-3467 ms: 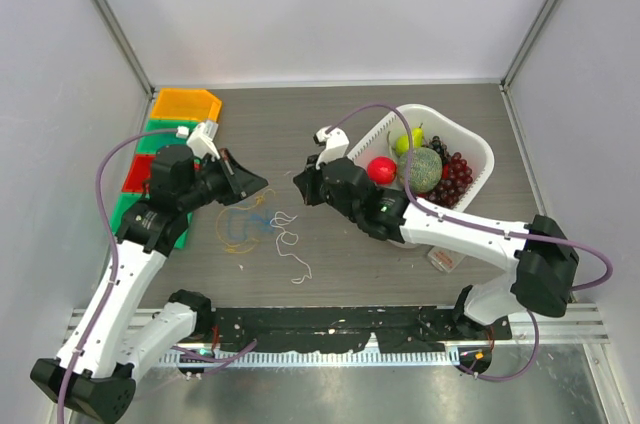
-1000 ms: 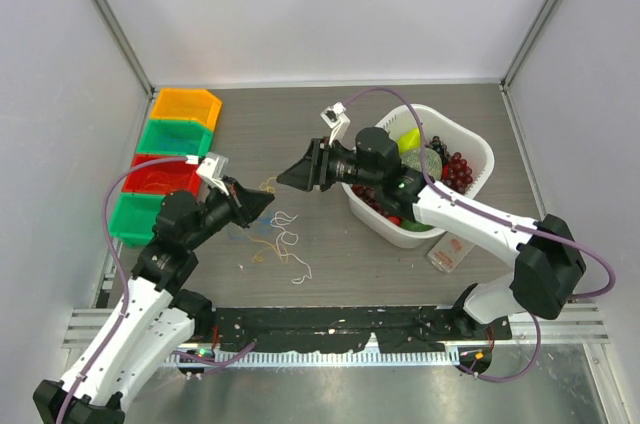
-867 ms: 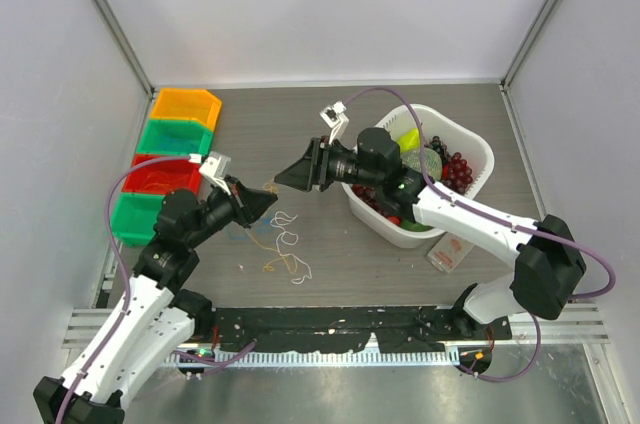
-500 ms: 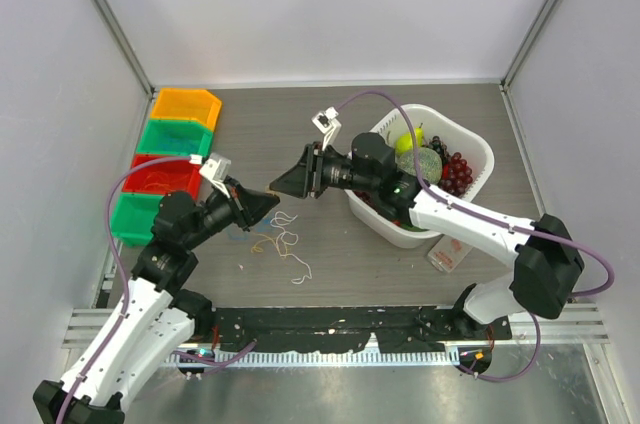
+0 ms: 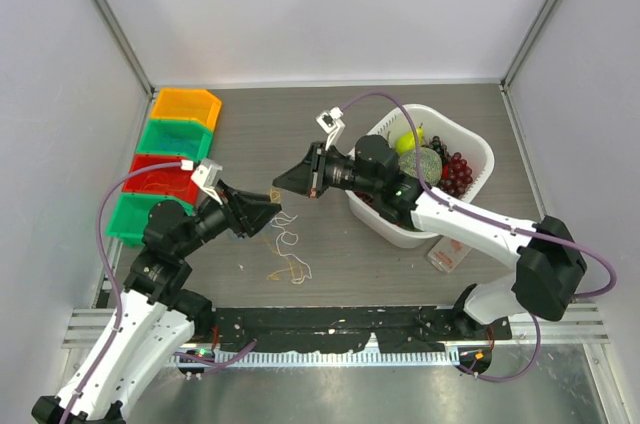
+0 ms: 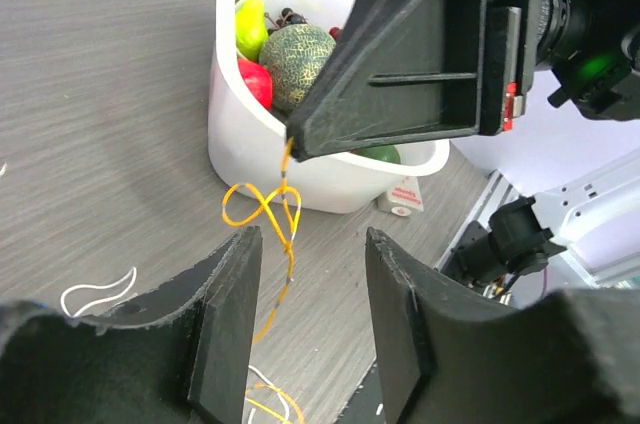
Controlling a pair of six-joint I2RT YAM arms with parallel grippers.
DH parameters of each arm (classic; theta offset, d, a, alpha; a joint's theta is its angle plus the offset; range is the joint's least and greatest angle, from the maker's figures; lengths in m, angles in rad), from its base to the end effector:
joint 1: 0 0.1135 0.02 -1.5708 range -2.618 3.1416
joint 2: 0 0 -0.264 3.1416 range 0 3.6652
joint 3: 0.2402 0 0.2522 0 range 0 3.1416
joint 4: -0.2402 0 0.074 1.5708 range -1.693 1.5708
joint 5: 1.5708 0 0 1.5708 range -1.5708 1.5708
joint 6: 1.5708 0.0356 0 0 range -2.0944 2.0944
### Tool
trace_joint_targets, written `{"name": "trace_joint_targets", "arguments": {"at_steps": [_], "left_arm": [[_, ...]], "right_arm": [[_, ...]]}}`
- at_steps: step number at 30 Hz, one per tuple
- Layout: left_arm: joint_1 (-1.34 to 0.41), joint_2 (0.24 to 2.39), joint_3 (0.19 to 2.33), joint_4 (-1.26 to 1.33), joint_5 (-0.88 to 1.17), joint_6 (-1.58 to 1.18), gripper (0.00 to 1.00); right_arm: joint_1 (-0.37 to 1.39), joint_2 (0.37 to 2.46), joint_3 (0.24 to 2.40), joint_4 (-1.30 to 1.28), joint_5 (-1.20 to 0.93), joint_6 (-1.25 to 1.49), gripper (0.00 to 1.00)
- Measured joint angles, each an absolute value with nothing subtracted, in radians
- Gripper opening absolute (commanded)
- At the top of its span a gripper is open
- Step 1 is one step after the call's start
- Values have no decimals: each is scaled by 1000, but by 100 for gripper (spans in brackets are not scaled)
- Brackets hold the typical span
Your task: Untangle the cables
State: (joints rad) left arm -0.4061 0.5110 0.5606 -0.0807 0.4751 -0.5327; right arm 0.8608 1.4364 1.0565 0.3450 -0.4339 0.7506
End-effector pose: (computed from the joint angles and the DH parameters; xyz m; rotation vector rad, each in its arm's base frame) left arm 0.1194 -0.0691 0.3114 0.2852 1.6896 -1.0917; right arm 0.2107 0.2681 0.3363 -0.4850 1.7885 1.5392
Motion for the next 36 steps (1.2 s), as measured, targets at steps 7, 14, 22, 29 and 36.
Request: {"name": "trace_joint_targets", "arguments": {"at_steps": [7,14,22,29,36], "left_arm": [[-406,501,562,-143,454,-552,60],[-406,522,562,-165,456,-568,44],[-406,577,577,-146,515,-569,32],[-406,582,577,-125,548,-577,44],[-406,599,579,-90,572,-598,4]], "right_arm": [[850,1365,1033,348,-427,767,1],[847,1339,1033,358,-424,777,1],[847,1339,1033,358,-424,786,1],[847,1339,1033,357,-425,786,1],[847,1339,1033,348,-429,786,1]]}}
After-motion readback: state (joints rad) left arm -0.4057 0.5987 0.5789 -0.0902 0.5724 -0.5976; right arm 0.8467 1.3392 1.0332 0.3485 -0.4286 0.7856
